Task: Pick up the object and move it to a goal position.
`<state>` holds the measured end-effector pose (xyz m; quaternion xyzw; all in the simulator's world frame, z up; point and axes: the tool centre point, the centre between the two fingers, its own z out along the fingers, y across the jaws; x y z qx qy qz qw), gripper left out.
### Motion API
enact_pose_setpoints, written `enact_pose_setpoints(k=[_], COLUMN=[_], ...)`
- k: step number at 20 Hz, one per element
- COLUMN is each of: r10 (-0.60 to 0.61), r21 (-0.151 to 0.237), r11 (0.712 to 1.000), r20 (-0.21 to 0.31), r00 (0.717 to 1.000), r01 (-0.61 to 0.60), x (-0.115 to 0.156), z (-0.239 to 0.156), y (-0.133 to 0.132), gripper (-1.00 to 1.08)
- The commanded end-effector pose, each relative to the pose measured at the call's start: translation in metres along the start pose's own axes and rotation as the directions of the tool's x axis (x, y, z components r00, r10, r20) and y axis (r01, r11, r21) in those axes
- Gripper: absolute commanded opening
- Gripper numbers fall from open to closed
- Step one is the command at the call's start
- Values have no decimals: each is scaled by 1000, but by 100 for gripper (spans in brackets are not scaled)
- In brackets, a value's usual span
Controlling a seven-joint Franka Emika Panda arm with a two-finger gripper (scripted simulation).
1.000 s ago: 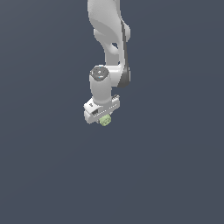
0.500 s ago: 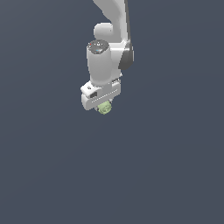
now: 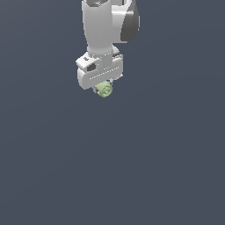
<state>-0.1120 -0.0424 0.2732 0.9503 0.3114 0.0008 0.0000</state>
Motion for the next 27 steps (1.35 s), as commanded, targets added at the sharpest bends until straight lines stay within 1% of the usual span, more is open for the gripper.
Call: enact_pose_setpoints(k=[1, 9, 15, 21, 27], r10=[0, 0, 0, 1, 1], r21=[1, 1, 1, 1, 1], r11=[1000, 1000, 1000, 1000, 1000], r20=[0, 0, 1, 1, 1], r00=[1000, 1000, 1000, 1000, 1000], r01=[0, 0, 0, -1, -1], x=[-4, -16, -22, -24, -25], z=[-26, -105, -151, -179, -188], y=[-4, -13, -18, -19, -20], gripper=[-100, -100, -100, -100, -100])
